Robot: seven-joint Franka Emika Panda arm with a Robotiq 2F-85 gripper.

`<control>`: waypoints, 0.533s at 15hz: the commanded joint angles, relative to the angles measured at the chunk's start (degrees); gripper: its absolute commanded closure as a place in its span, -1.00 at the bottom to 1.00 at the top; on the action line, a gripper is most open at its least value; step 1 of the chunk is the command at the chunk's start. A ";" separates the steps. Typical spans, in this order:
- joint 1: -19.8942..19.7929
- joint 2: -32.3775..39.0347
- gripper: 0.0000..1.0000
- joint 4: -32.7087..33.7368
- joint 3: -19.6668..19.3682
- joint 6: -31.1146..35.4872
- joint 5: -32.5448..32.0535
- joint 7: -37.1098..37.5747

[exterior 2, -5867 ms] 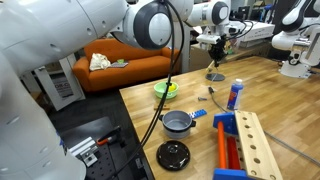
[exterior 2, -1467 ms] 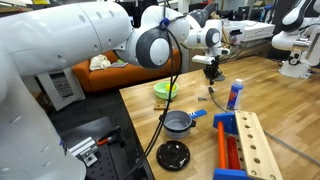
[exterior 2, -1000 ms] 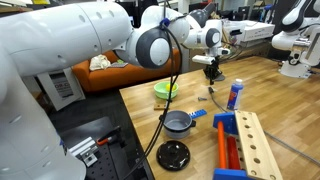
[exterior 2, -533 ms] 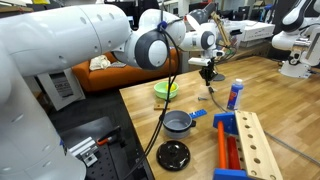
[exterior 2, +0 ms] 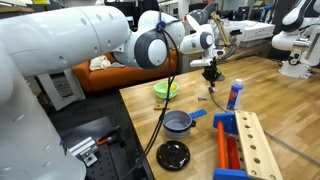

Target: Turn off the desk lamp

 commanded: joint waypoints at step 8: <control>0.86 0.96 1.00 -1.14 -1.09 5.11 -2.05 -3.14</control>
